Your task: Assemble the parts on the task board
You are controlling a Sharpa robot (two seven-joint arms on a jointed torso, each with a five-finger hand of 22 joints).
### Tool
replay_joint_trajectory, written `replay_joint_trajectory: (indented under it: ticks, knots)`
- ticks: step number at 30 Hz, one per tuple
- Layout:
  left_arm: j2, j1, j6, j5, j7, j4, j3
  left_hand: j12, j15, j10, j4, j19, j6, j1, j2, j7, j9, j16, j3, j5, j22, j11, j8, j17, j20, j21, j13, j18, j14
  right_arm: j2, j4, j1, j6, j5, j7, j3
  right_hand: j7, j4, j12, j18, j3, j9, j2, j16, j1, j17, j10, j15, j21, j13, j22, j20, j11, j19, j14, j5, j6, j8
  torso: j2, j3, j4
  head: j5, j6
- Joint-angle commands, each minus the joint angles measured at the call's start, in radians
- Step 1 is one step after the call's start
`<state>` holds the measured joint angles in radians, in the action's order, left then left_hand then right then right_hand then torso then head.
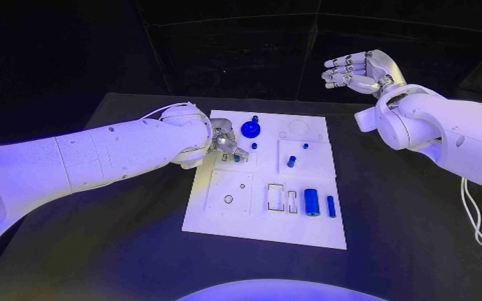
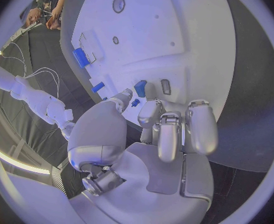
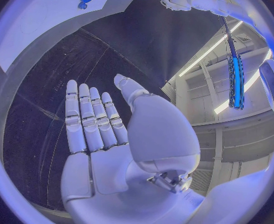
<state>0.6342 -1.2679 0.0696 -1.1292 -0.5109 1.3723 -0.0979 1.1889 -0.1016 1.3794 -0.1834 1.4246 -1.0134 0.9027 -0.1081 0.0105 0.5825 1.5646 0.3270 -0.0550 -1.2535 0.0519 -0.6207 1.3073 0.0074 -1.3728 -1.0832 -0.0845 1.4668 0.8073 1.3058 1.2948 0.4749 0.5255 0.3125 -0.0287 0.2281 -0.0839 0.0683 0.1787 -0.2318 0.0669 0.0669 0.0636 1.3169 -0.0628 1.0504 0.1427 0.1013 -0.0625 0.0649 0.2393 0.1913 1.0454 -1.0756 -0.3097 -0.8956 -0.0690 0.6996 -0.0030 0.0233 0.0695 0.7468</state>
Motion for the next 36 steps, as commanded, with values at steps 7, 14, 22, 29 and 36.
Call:
replay_joint_trajectory:
  ticks: [7, 14, 22, 29, 36]
  knots:
    - [0.015, -0.004, -0.002, -0.002, 0.0, 0.014, 0.002, -0.004, -0.006, 0.003, -0.005, 0.002, -0.004, 0.001, 0.005, 0.001, 0.001, 0.006, -0.022, 0.002, 0.009, 0.003, -0.005, 0.263, -0.002, 0.003, 0.008, 0.013, 0.104, -0.002, -0.003, 0.002, -0.001, 0.001, 0.013, 0.001, 0.026, 0.0, -0.001, 0.004, 0.006, -0.001, 0.0, -0.001, -0.012, 0.001, -0.007, 0.002, -0.007, 0.001, 0.001, 0.005, 0.0, 0.001, 0.006, -0.007, 0.007, 0.002, -0.001, -0.0006, 0.0006, -0.003, -0.003]
    - [0.044, -0.029, 0.044, 0.04, -0.002, 0.029, 0.05, -0.069, 0.005, -0.048, -0.038, -0.028, 0.053, 0.01, -0.007, 0.021, -0.007, 0.006, -0.123, 0.006, 0.066, -0.012, 0.019, 0.263, 0.004, 0.045, 0.084, 0.001, 0.104, -0.005, -0.011, 0.002, -0.003, 0.0, 0.012, 0.001, 0.026, 0.0, -0.001, 0.004, 0.006, -0.001, 0.0, -0.001, -0.012, 0.001, -0.007, 0.002, -0.007, 0.001, 0.001, 0.005, 0.0, 0.001, 0.006, -0.007, 0.007, 0.002, 0.0, 0.0002, 0.0009, -0.005, -0.007]
    - [0.037, -0.078, 0.131, 0.054, 0.002, -0.037, 0.069, -0.083, 0.028, -0.072, -0.022, -0.043, 0.116, 0.115, 0.018, 0.053, -0.048, 0.006, -0.177, 0.005, 0.096, -0.041, 0.076, 0.263, 0.025, 0.072, 0.109, -0.006, 0.104, -0.011, -0.018, 0.002, -0.005, -0.005, 0.012, 0.001, 0.026, 0.0, -0.001, 0.004, 0.006, -0.001, 0.0, -0.001, -0.012, 0.001, -0.007, 0.002, -0.007, 0.001, 0.001, 0.005, 0.0, 0.001, 0.006, -0.007, 0.007, 0.002, 0.001, -0.0002, 0.0007, -0.003, -0.016]
    - [-0.02, -0.093, 0.198, 0.05, 0.001, -0.158, 0.072, -0.081, 0.033, -0.074, -0.027, -0.04, 0.126, 0.133, 0.033, 0.061, -0.065, 0.006, -0.193, 0.005, 0.09, -0.047, 0.089, 0.263, 0.032, 0.069, 0.112, -0.004, 0.104, -0.017, -0.022, 0.002, -0.007, -0.007, 0.012, 0.001, 0.026, 0.001, -0.001, 0.004, 0.008, 0.0, 0.0, -0.001, -0.015, 0.001, -0.007, 0.002, -0.008, 0.001, 0.001, 0.006, 0.0, 0.002, 0.006, -0.008, 0.007, 0.002, 0.002, -0.001, -0.0004, 0.002, -0.018]
    - [-0.084, -0.094, 0.231, 0.028, -0.002, -0.278, 0.07, -0.079, 0.035, -0.075, -0.04, -0.04, 0.121, 0.13, 0.043, 0.061, -0.071, 0.006, -0.208, 0.005, 0.089, -0.048, 0.088, 0.263, 0.034, 0.069, 0.113, -0.005, 0.104, -0.02, -0.02, 0.002, -0.006, -0.007, 0.012, 0.001, 0.026, 0.001, -0.001, 0.004, 0.008, 0.0, 0.0, -0.001, -0.015, 0.001, -0.007, 0.002, -0.008, 0.0, 0.001, 0.006, 0.0, 0.002, 0.006, -0.008, 0.007, 0.002, 0.006, -0.0033, -0.003, 0.006, -0.019]
